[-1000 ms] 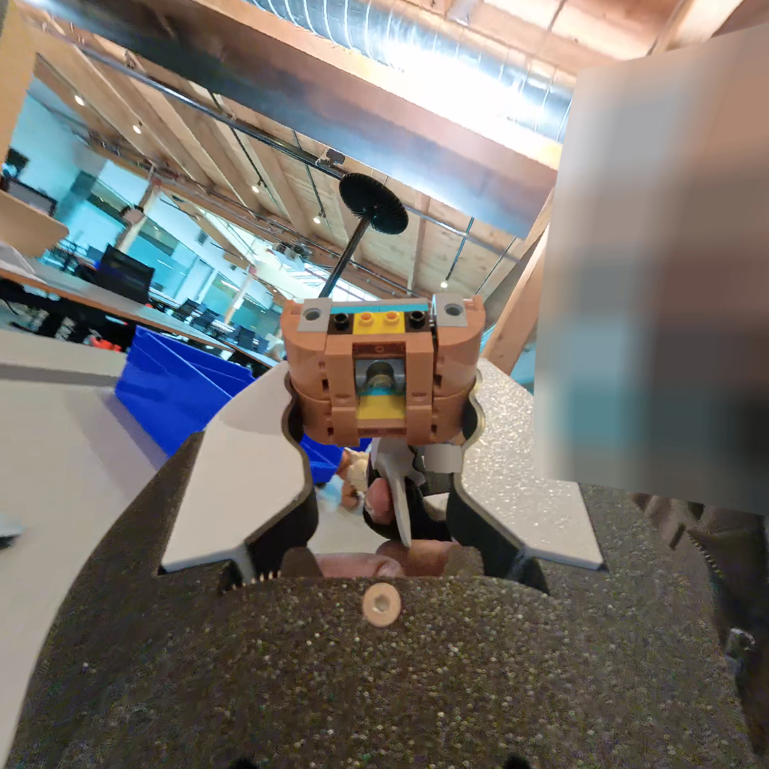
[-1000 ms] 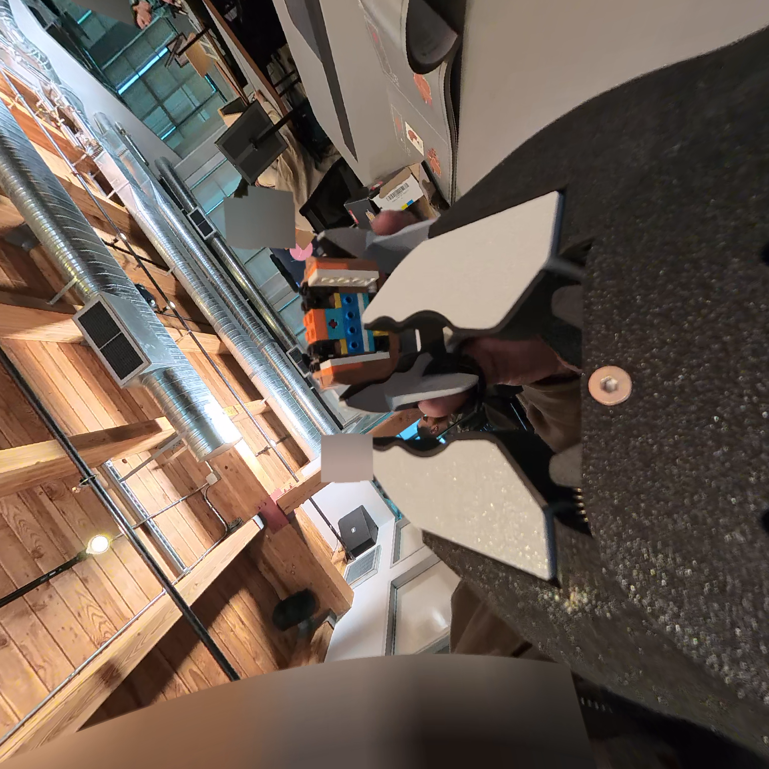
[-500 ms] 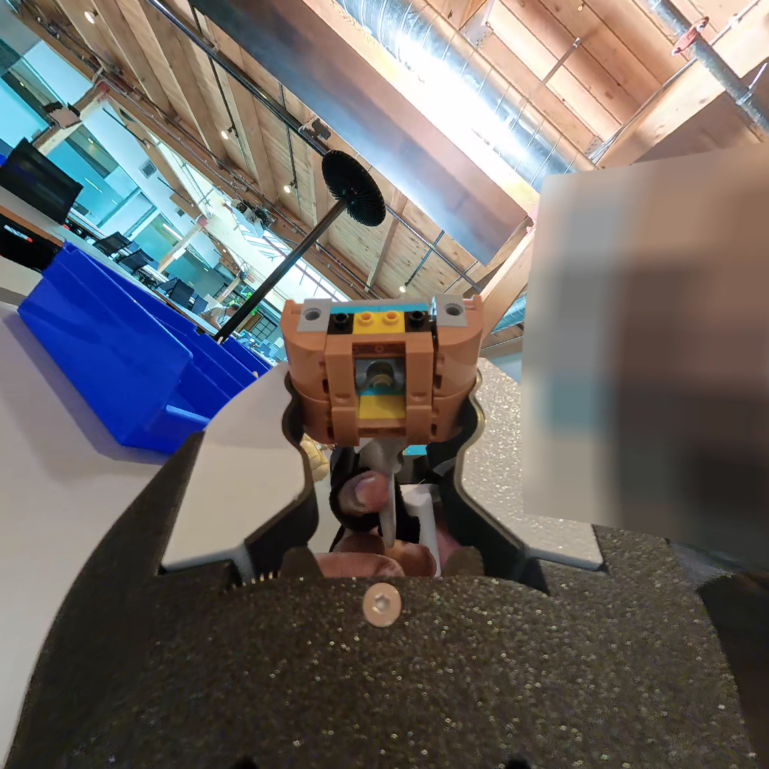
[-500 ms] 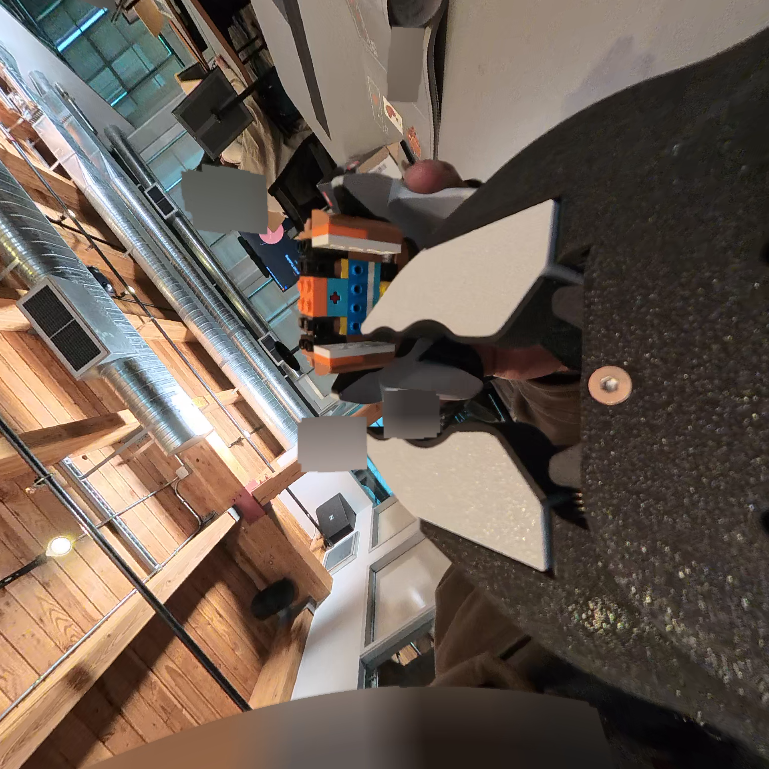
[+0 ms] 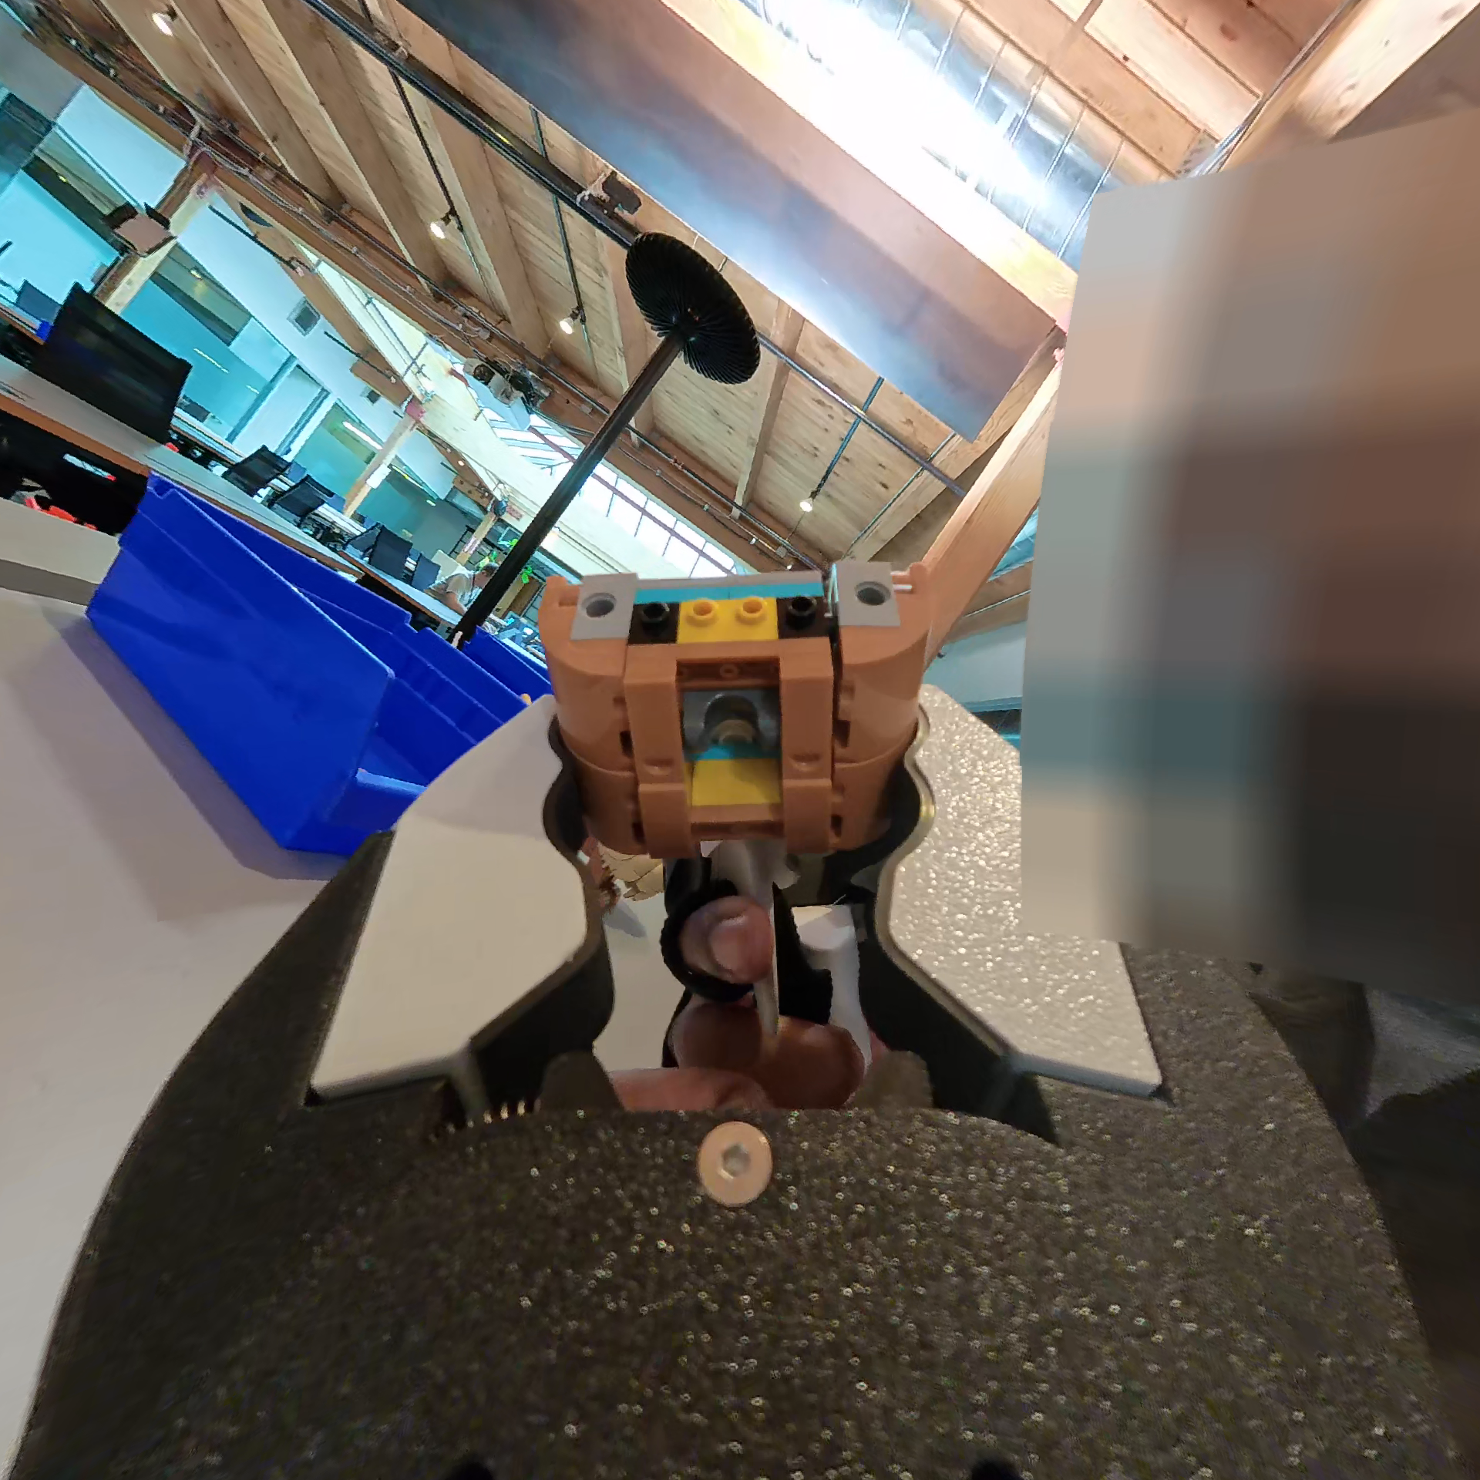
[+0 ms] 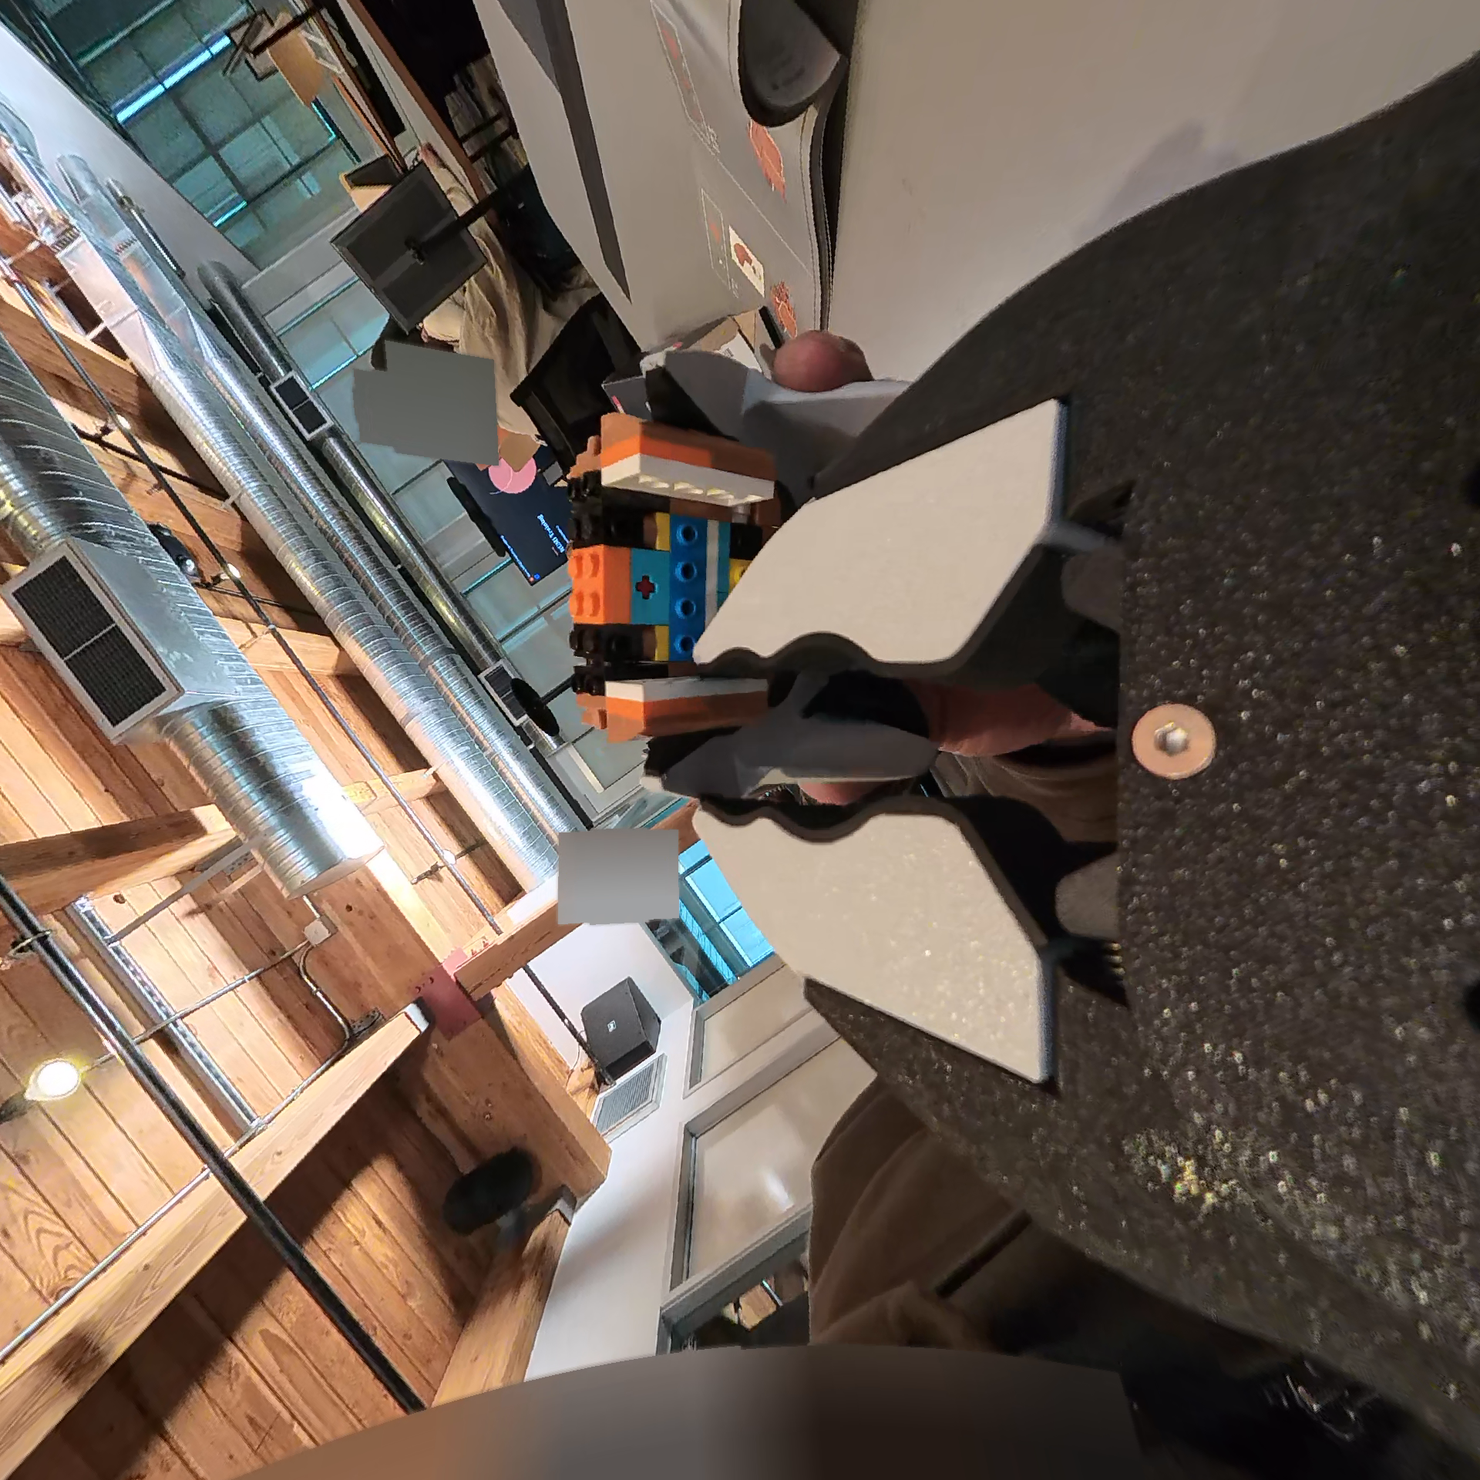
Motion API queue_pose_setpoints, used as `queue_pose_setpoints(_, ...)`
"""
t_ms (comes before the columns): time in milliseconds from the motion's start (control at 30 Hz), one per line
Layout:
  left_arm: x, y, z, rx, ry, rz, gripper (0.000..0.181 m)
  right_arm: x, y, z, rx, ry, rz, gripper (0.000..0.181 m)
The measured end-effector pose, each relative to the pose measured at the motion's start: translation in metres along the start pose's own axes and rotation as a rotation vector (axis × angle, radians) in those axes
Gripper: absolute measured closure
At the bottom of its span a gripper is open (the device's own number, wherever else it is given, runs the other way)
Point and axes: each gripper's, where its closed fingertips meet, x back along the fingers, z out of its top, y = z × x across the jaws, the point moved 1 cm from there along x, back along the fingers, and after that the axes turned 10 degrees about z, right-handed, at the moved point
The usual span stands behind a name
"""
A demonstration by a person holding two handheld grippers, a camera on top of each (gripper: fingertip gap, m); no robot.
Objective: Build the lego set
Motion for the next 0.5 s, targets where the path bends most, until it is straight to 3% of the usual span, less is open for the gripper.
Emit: queue_pose_setpoints(500,0.0039,0.0032,0.0004,-0.074,0.003,0.007,0.104,-0.0023,-0.0044,-0.0036,0.028,-0.025,0.007,0.149)
